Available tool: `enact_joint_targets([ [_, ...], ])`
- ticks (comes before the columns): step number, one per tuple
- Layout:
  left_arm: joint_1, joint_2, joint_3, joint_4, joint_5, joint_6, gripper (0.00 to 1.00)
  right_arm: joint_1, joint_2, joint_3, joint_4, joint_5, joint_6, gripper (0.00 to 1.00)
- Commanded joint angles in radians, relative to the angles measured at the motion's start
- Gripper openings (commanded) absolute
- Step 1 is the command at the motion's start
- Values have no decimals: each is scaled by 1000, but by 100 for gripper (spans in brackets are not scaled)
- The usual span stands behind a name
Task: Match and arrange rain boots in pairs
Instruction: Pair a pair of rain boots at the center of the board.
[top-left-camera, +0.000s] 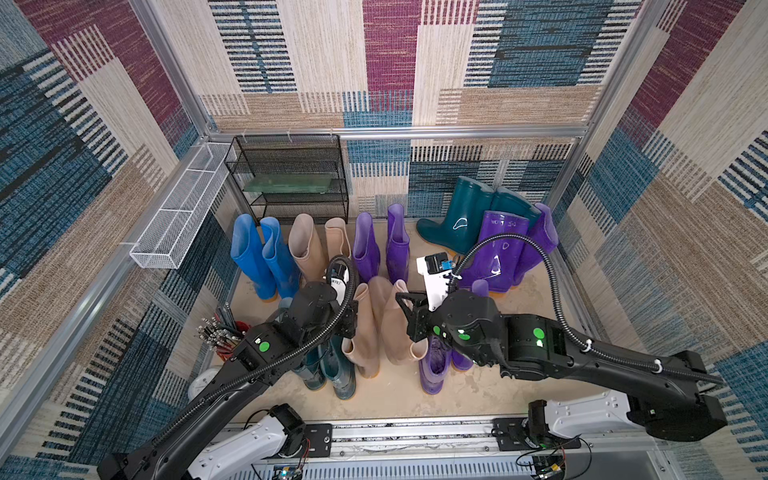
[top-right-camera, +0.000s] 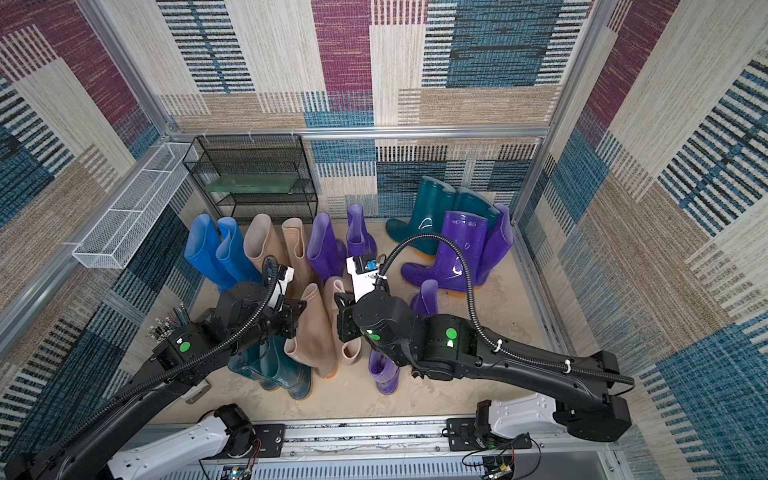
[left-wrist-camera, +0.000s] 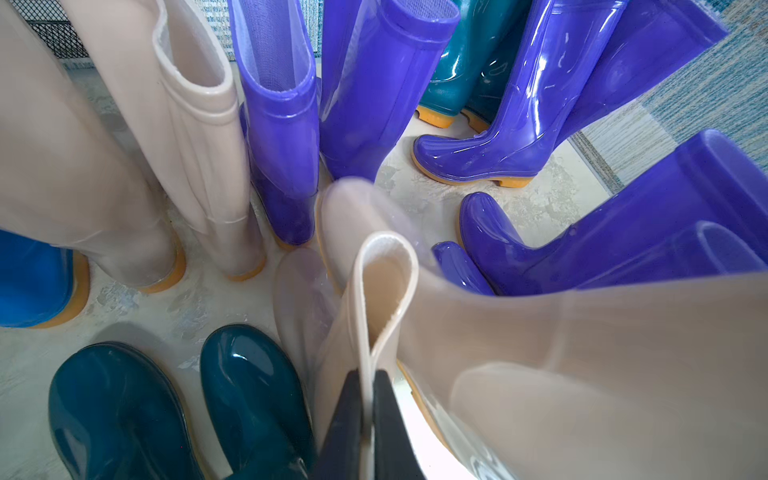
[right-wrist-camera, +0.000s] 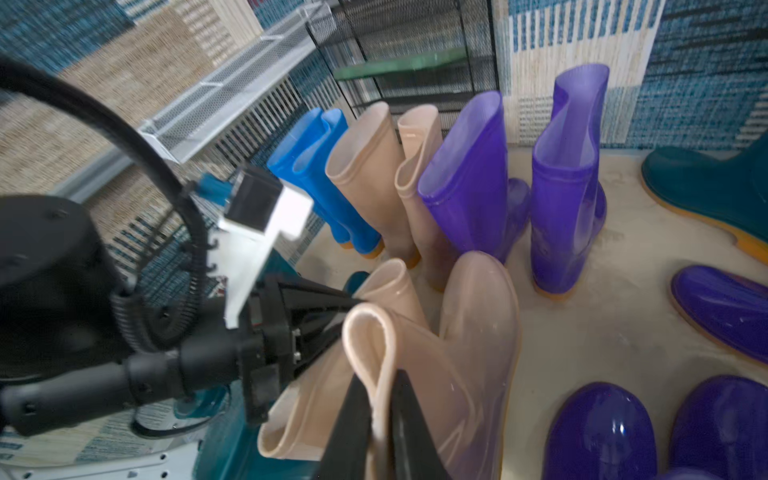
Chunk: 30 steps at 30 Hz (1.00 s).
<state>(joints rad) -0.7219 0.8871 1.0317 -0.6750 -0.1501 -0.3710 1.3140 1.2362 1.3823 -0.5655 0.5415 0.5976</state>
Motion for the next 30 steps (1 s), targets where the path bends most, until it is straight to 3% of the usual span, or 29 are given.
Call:
enact_joint_targets([
  [1,2,2,12,67,13,0,0,-7,-3,-44,144,31,61,0],
  [15,1,9,21,68,63,17,0,-137,48,-209,178,-121,245,0],
  [26,2,11,33,64,87,38,0,-168,74,-156,165,-204,257,26],
  [28,2,11,33,63,88,43,0,-165,84,-152,162,-217,255,41],
  [30,2,10,35,59,89,46,16,-165,97,-142,148,-231,243,58],
])
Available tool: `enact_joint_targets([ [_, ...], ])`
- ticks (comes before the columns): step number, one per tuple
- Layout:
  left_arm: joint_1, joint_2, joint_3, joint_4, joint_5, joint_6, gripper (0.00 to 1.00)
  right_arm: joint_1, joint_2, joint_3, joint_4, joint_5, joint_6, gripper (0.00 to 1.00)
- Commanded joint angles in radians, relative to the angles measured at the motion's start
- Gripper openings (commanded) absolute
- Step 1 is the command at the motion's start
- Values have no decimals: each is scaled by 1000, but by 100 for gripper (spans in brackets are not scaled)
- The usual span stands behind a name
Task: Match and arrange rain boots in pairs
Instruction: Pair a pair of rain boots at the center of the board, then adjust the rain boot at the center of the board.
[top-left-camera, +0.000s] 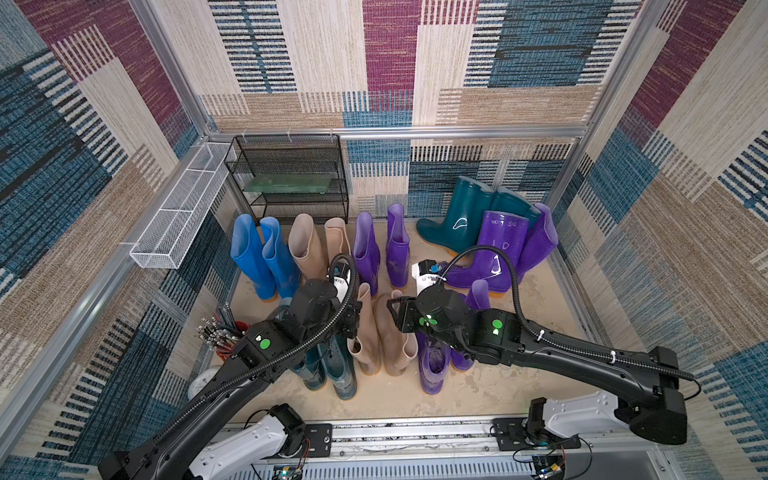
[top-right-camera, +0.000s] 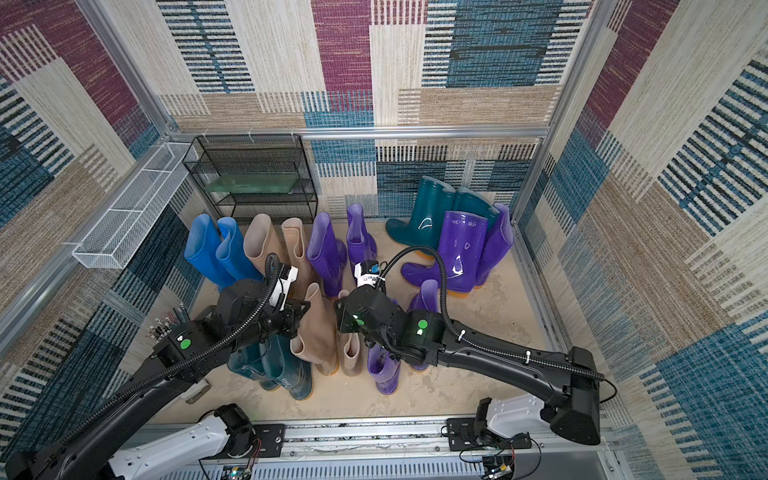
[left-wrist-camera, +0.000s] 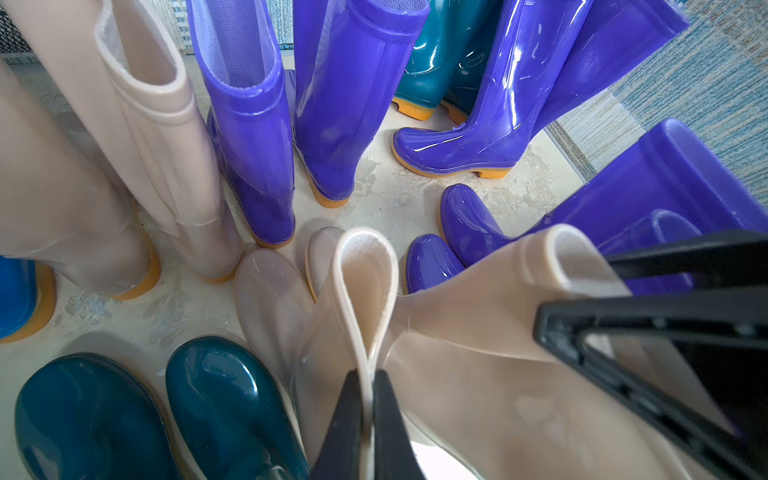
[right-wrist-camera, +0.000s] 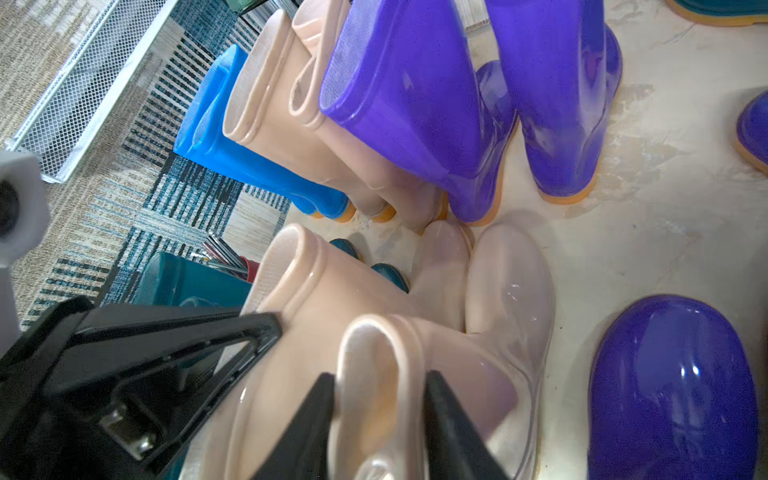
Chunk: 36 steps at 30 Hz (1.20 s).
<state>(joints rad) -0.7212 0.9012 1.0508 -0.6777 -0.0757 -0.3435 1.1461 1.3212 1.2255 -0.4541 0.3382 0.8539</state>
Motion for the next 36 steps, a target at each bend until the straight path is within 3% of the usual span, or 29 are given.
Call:
enact_joint_targets([
  [1,1,-5,18,58,19,20,22,9,17,31,11,-16,-15,62],
  [4,1,-17,35,40,14,25,42,15,8,62,-25,12,-52,65],
  [7,1,-30,66,18,4,37,46,16,-12,94,-61,61,-93,72],
  [13,1,-14,143,-2,18,68,54,-28,-74,114,-38,128,-261,73],
  [15,0,10,182,-5,29,88,55,-96,-76,169,-87,130,-304,73],
  [20,2,118,300,-6,101,136,56,-414,-103,215,-135,130,-405,72],
  [26,2,261,381,78,216,225,57,-884,-58,133,-53,-146,-447,63],
  [29,2,337,424,110,269,261,58,-961,40,166,-79,-133,-480,66],
  [36,55,449,420,219,349,211,59,-992,215,263,-137,89,-535,79],
])
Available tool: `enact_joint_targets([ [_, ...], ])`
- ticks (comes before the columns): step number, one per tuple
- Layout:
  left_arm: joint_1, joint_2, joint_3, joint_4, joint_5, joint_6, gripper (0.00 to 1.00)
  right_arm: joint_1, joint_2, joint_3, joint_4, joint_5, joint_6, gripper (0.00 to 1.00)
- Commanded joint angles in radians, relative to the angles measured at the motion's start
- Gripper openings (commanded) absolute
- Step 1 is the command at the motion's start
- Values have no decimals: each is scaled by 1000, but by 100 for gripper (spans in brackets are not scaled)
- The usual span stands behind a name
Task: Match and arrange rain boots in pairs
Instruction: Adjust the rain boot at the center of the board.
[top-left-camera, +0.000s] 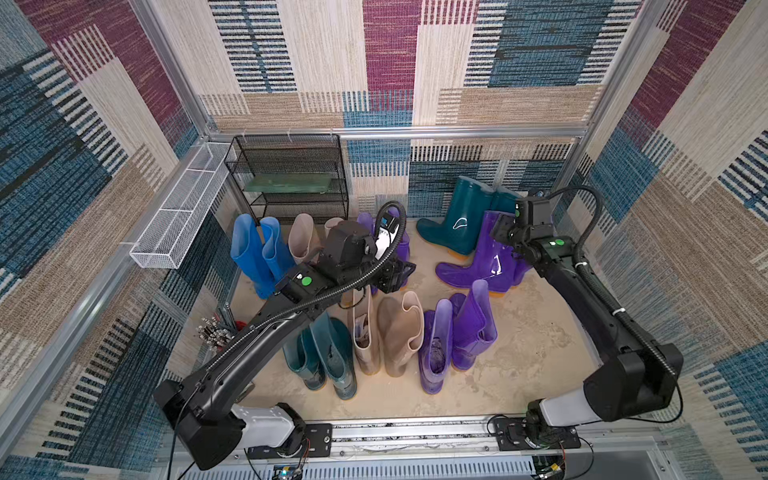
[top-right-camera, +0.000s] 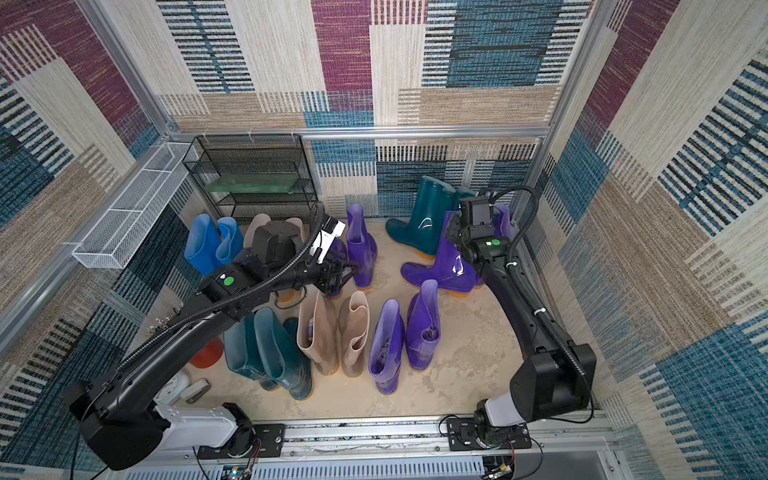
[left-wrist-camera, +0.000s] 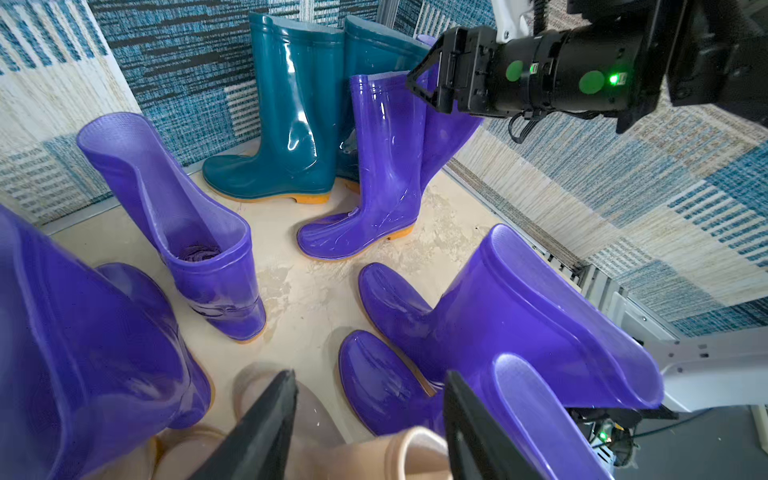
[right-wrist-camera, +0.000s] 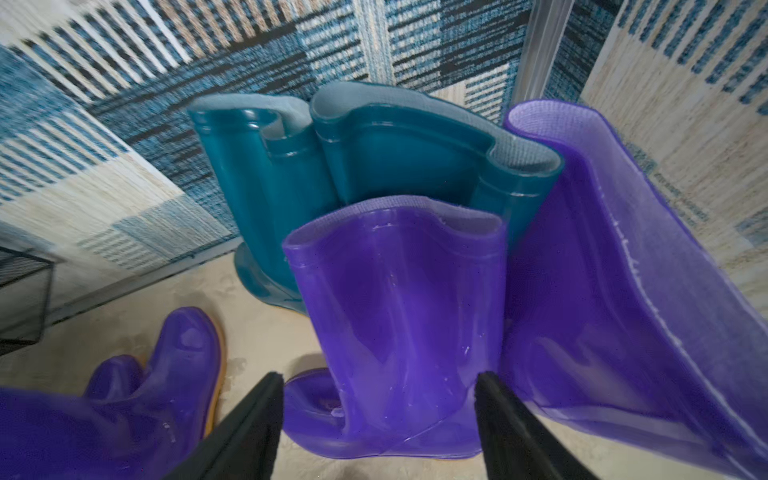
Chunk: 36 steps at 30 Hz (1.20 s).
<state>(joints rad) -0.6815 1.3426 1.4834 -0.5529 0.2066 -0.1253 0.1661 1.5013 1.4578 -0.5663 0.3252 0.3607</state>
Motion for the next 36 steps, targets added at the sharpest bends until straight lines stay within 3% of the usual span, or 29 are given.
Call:
enact_joint_targets([
  [1,23,0,-40,138,80,-8,59,-28,55,48,-41,102,-35,79],
  [5,61,-32,-133,253,164,-24,59,-71,96,62,-50,94,-57,81],
  [9,99,-48,-198,322,209,-63,59,-114,155,90,-46,-43,-92,79],
  [13,117,-62,-259,365,232,-93,58,-121,212,123,-49,-58,-117,76],
  [15,119,-65,-266,357,228,-86,59,-126,235,154,-77,-70,-122,63],
  [18,119,-69,-279,364,226,-92,58,-123,220,157,-73,-134,-109,22],
  [21,122,-66,-273,358,230,-96,57,-86,159,141,-77,-140,-86,1],
  [28,122,-97,-283,361,228,-100,57,-7,-78,-54,-95,-38,35,0],
  [36,122,-110,-292,367,229,-106,56,31,-466,-426,3,198,124,0],
])
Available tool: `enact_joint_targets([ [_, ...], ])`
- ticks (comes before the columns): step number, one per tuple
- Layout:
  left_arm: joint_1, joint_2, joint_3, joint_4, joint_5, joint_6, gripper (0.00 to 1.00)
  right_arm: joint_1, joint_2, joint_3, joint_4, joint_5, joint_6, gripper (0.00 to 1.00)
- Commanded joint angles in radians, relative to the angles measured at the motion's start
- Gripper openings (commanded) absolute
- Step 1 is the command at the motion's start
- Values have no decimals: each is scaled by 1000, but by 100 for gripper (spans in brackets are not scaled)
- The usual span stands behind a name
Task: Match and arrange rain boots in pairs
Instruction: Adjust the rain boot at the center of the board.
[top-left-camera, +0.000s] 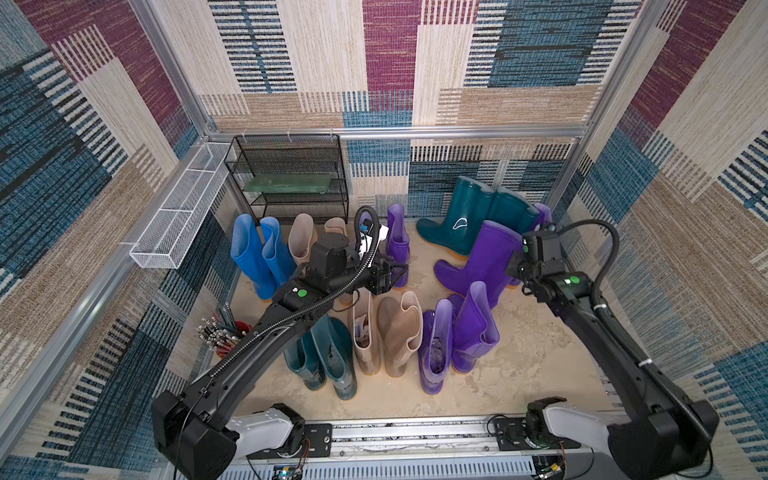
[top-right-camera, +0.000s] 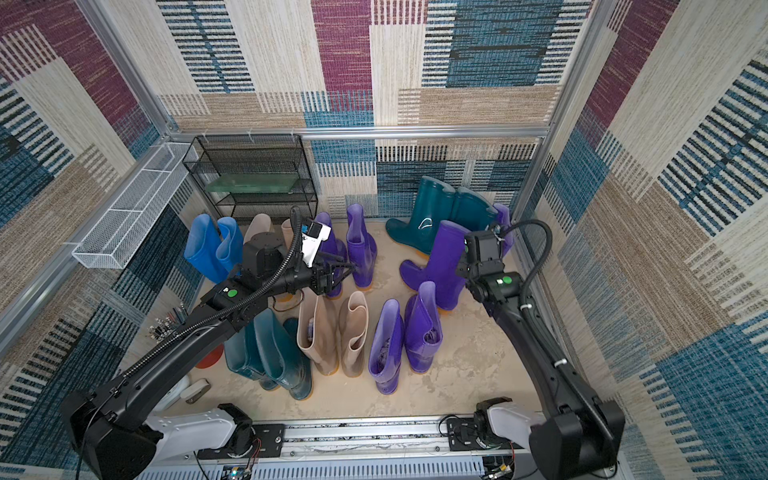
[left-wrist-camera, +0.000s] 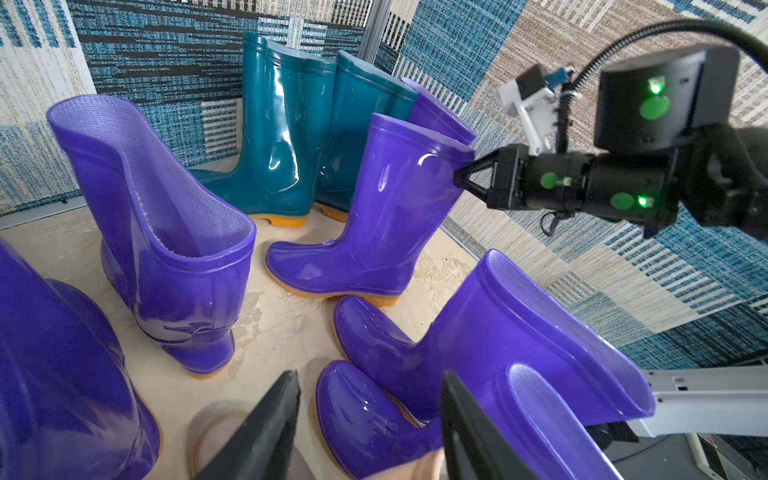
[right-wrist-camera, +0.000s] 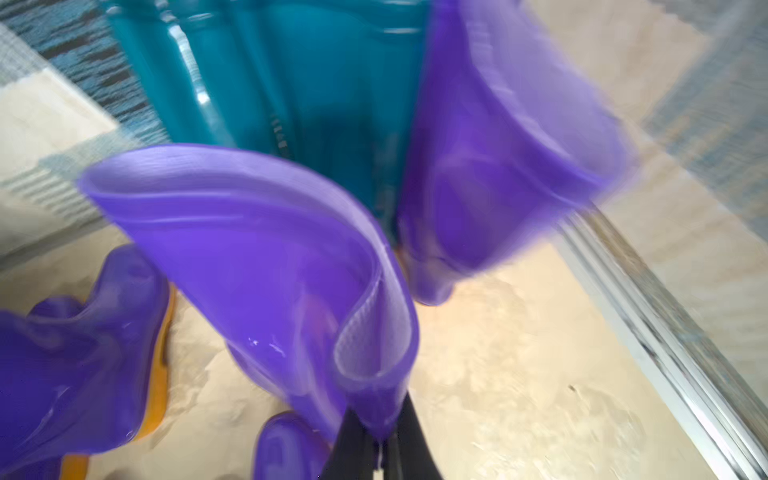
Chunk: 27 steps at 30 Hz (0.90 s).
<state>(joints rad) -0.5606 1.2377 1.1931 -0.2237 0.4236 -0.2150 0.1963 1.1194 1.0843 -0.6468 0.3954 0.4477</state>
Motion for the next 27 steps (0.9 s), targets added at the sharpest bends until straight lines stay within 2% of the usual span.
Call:
enact_joint_targets([
  [1,1,-3,-2,38,12,-17,56,0,-140,-80,98,153,32,0],
  [6,1,-2,-1,40,20,-25,56,0,-318,-140,81,186,31,0],
  [12,1,-1,-1,37,19,-24,55,35,-361,-186,-9,22,141,0],
  [17,1,-2,0,32,14,-21,55,166,-426,-209,-43,-11,200,1],
  [19,1,-3,1,32,16,-18,55,239,-442,-197,-73,18,224,8],
  [21,1,-3,1,29,11,-15,55,302,-445,-193,-82,37,242,9],
  [23,1,-5,1,26,4,-11,55,353,-434,-197,-77,28,237,18],
  [25,1,-6,1,25,4,-9,55,408,-409,-189,-82,25,233,37],
  [27,1,-4,3,24,4,-7,55,457,-383,-170,-100,34,228,41],
])
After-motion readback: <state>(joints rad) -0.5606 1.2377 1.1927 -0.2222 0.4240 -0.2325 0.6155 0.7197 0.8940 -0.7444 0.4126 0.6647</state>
